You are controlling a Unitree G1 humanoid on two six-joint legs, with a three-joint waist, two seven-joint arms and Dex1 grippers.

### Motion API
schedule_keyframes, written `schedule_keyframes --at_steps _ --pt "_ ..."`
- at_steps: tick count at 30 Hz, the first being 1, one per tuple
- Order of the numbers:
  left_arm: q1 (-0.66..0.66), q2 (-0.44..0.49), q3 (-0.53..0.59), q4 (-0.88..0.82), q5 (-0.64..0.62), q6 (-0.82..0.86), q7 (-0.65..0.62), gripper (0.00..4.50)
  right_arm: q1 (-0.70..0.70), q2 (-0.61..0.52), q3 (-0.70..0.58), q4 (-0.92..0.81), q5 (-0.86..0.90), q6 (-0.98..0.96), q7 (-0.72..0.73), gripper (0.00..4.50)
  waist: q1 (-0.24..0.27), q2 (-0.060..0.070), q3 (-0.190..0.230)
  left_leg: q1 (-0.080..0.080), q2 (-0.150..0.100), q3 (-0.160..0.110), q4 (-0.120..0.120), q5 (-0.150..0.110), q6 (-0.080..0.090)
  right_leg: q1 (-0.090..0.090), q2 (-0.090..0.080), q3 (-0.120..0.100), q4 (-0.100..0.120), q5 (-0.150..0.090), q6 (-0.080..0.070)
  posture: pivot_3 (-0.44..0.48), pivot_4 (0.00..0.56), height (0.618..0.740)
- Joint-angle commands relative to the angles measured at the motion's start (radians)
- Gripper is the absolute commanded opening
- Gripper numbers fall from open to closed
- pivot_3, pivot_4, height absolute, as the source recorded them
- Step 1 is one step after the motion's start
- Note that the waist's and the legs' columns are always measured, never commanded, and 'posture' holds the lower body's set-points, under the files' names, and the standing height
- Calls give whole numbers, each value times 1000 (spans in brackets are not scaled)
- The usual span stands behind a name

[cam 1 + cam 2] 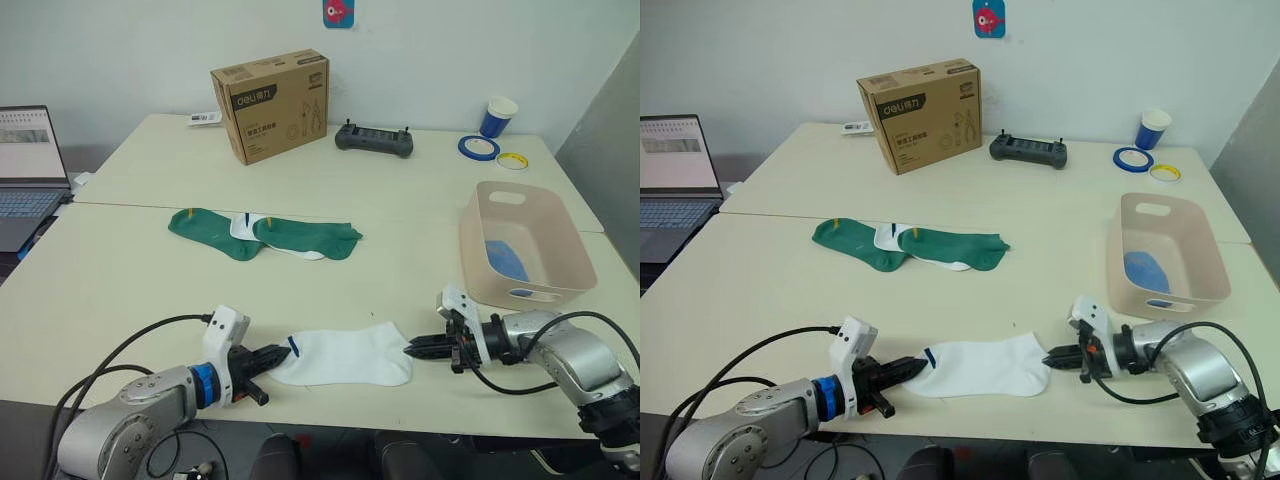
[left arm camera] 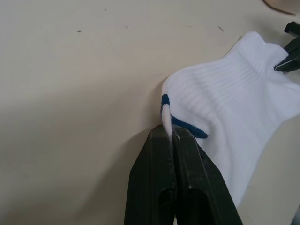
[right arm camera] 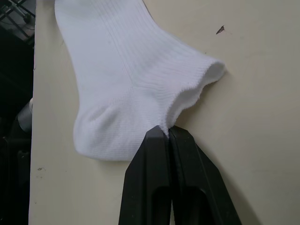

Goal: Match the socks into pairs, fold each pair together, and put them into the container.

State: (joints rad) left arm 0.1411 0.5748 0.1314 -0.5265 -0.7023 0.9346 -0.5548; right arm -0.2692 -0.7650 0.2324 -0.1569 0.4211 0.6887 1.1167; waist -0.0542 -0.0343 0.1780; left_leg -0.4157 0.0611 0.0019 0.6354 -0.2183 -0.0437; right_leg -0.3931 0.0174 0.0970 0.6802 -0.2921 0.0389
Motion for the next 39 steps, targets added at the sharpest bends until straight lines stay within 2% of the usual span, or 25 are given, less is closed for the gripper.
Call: schedule_keyframes --at_steps 1,7,17,18,20,24,25,28,30,31,32,34,36,39 --pt "-23 -8 7 -2 6 -22 14 20 7 -18 -14 -4 6 -14 31 0 0 0 0 0 0 0 0 0 0 0 0 0 0 0 0 0 150 740" --pt "-34 7 17 15 3 -26 6 20 21 -16 -36 7 -4 -29 21 0 1 0 0 0 0 0 0 0 0 0 0 0 0 0 0 0 150 740" --pt "-75 11 -16 52 36 -68 -26 20 36 -8 -48 -70 22 31 -11 0 1 0 0 0 0 0 0 0 0 0 0 0 0 0 0 0 150 740" --pt "-70 12 -11 44 22 -63 -34 427 40 -11 -51 -79 26 34 -11 232 2 0 0 0 0 0 0 0 0 0 0 0 0 0 0 0 150 740" --pt "-61 21 11 37 14 -63 -41 921 47 -19 -78 -96 50 52 -9 740 2 0 0 0 0 0 0 0 0 0 0 -1 0 0 0 0 150 740" --pt "-72 55 92 50 0 -111 -90 2142 47 -45 -160 -118 98 40 8 2059 2 0 0 0 0 0 0 0 0 0 0 0 0 0 0 0 150 740" --pt "-85 60 119 51 -18 -136 -119 2473 34 -37 -187 -129 131 58 5 2088 2 0 0 0 0 0 0 0 0 0 0 0 0 0 0 0 150 740" --pt "-117 104 130 45 -23 -175 -195 2473 -13 16 -207 -149 172 60 -28 2088 3 0 0 0 0 0 0 0 0 0 0 0 0 0 -1 0 150 740" --pt "-132 163 47 50 76 -259 -260 2473 -35 63 -167 -163 157 31 -40 2088 0 0 0 1 0 0 0 0 0 0 1 0 0 0 -2 0 150 740" --pt "-142 188 -7 58 129 -325 -308 2515 -43 89 -130 -166 131 -4 -40 1672 -1 0 0 1 1 0 0 0 0 0 1 0 0 0 -2 0 150 740" --pt "-148 202 -43 66 163 -371 -341 2515 -47 105 -104 -166 112 -30 -39 1449 -1 0 0 1 0 0 0 0 0 0 1 0 0 0 -1 0 150 740" --pt "-176 197 -97 84 194 -428 -377 2125 -58 140 -43 -145 31 -118 -54 777 -1 0 0 0 0 1 0 0 0 0 0 0 0 0 -1 0 150 740" --pt "-209 196 -184 133 278 -501 -404 1568 -57 165 17 -123 -30 -186 -54 48 3 0 0 -2 0 1 0 0 0 -1 0 0 0 0 0 0 150 740" --pt "-227 197 -260 178 353 -573 -437 607 -33 161 65 -101 -83 -253 -36 0 6 0 0 -2 0 1 -1 0 0 -2 0 0 0 0 -1 0 150 740"
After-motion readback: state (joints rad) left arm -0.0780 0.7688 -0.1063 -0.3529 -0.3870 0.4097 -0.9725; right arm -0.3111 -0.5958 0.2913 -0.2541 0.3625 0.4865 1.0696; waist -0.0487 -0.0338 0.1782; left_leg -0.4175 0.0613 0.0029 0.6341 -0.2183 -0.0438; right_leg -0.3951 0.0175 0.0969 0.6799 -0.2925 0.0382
